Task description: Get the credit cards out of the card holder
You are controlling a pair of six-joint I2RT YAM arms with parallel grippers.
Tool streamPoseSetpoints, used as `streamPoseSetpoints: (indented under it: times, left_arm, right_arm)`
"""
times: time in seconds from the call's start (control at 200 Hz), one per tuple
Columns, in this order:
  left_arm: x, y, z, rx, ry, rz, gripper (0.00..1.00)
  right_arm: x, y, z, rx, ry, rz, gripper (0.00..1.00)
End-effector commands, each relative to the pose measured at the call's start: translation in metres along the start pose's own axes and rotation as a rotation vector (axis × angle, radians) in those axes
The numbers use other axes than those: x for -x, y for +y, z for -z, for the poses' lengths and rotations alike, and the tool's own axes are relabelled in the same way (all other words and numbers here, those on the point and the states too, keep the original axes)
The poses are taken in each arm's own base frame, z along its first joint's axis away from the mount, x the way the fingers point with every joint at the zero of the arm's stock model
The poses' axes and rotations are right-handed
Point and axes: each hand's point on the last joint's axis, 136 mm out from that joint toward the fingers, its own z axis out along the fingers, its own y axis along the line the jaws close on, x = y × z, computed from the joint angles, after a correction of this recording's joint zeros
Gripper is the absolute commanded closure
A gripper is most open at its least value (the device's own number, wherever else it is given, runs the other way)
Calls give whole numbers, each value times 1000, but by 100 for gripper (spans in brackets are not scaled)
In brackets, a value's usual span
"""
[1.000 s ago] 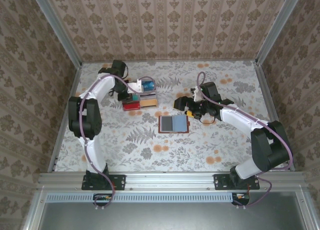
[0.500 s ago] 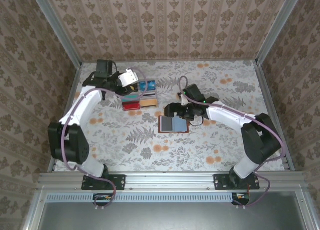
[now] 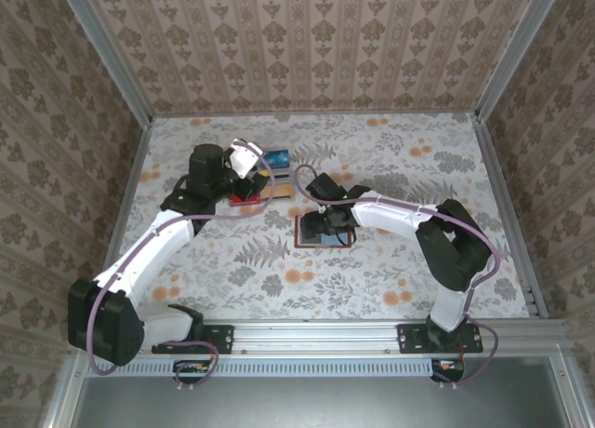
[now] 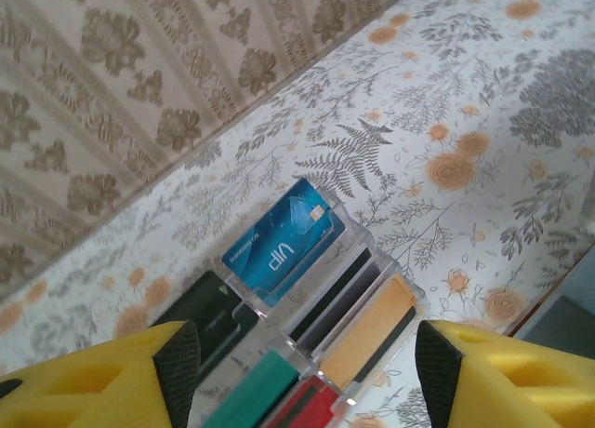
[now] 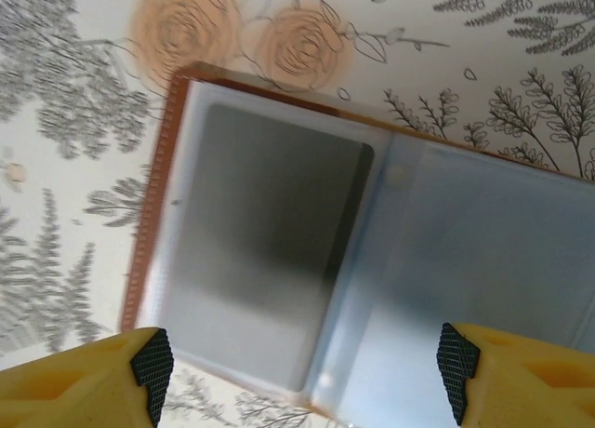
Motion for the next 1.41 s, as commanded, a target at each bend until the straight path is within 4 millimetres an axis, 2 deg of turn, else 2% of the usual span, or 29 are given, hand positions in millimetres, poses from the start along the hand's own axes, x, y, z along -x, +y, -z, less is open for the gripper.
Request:
streamPoseSetpoints:
  times: [0.0, 0.12, 0.235, 0.34, 0.455, 0.74, 0.885, 0.95, 1.015, 1.025, 1.055, 1.195, 1.4]
  left_arm:
    - [-9, 15, 6, 112, 26, 272, 30]
    - [-28, 12, 5, 127, 72, 441, 29]
    - [-43, 8, 0, 128, 132, 508, 28]
    - [-52, 5, -4, 112, 166, 572, 17]
    - [-58, 0, -8, 90, 199, 623, 0]
    - [-79, -35, -24, -73, 346, 780, 0]
    - [-94, -70, -41, -225, 443, 962, 17]
    - [-99, -85, -47, -260, 468, 999, 20]
    - [-101, -90, -51, -275, 472, 1037, 23]
    - [-99, -99, -51, -295, 480, 1029, 24]
    - [-98, -107, -52, -314, 488, 1038, 26]
    - [-98, -126, -60, -371, 527, 1104, 42]
    - [-102, -145, -65, -390, 580, 1158, 50]
  right_arm:
    - [-9, -15, -5, -94, 49, 27, 24]
    - [-14, -20, -11, -115, 74, 28, 27]
    - [-19, -21, -17, -109, 102, 32, 29]
    - [-24, -24, -23, -117, 129, 29, 33]
    - [-32, -31, -27, -125, 153, 15, 41]
    - [-42, -43, -30, -127, 185, 17, 50]
    - [-49, -46, -34, -83, 204, -36, 53]
    - [-50, -47, -34, -81, 208, -41, 53]
    - [-52, -47, -34, -71, 216, -45, 53]
    - [-52, -46, -34, -69, 216, -46, 53]
    - [-52, -46, -34, -69, 216, -47, 53]
    - [-54, -49, -37, -81, 224, -47, 53]
    - [-56, -58, -41, -134, 230, -48, 53]
